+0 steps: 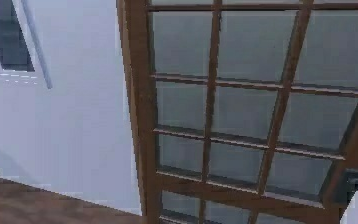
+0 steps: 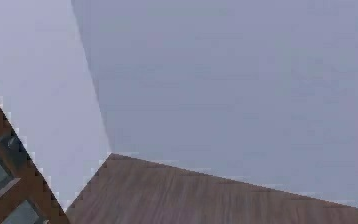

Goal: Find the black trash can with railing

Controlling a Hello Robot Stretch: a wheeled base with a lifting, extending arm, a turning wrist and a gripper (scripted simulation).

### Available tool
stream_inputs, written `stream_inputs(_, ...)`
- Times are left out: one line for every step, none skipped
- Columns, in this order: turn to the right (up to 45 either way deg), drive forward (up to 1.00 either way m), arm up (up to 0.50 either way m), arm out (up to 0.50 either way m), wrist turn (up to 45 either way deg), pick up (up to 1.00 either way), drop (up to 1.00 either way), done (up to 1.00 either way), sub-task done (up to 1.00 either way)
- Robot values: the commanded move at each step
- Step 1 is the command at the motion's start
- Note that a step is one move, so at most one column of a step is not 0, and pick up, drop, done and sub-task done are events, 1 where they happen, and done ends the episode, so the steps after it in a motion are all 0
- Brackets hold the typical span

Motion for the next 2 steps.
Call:
stream_inputs(0.0, 0.45, 0.0, 0.0, 0.0, 0.0, 0.0, 0.0, 0.0)
stream_inputs(-6.0, 0.0, 0.0, 0.0, 0.0, 0.0, 0.0, 0.0, 0.0)
